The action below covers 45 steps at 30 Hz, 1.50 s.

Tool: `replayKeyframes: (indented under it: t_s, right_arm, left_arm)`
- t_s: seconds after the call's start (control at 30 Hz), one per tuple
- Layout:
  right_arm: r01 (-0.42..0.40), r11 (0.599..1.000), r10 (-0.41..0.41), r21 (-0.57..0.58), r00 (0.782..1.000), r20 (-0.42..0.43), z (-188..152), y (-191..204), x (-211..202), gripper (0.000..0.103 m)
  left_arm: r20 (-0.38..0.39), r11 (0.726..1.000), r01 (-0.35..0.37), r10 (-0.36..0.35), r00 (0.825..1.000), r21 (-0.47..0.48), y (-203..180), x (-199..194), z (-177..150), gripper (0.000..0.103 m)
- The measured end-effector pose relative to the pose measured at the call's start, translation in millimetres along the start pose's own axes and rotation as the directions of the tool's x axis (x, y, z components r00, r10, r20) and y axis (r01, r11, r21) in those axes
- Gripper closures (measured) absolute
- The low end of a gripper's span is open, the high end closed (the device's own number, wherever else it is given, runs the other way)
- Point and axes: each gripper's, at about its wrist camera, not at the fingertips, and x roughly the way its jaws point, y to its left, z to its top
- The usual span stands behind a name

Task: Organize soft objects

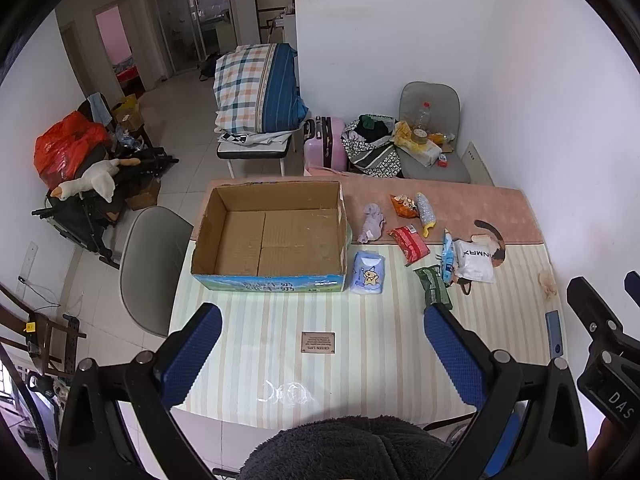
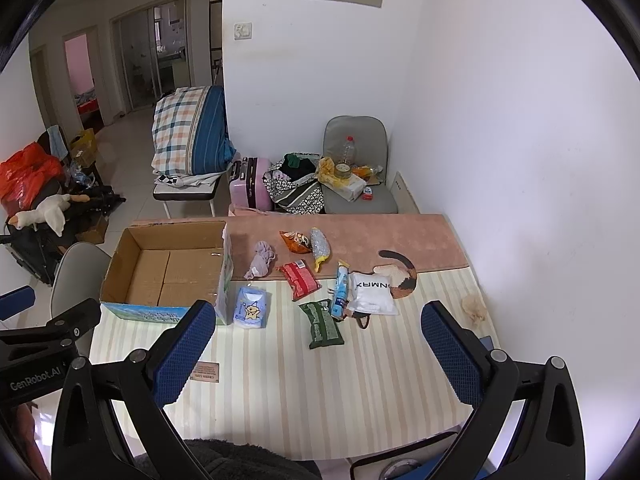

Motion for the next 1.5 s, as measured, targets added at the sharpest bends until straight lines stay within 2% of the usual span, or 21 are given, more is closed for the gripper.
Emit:
replayKeyframes:
  t_s: [0.53,1.5]
  right_arm:
    - [0.011,1.0,-0.011,-0.002,1.0,0.008,1,4,3,0.0]
    - [0.015,1.0,-0.015,0.001,1.0,0.022,3,6,0,0.0]
  left_arm:
    - [0.004,1.0,0.005,-0.005,1.0,0.006,-4,0,13,0.0]
    - [0.024,1.0,0.01,-0.01,1.0,0.004,-3,-3,6,0.0]
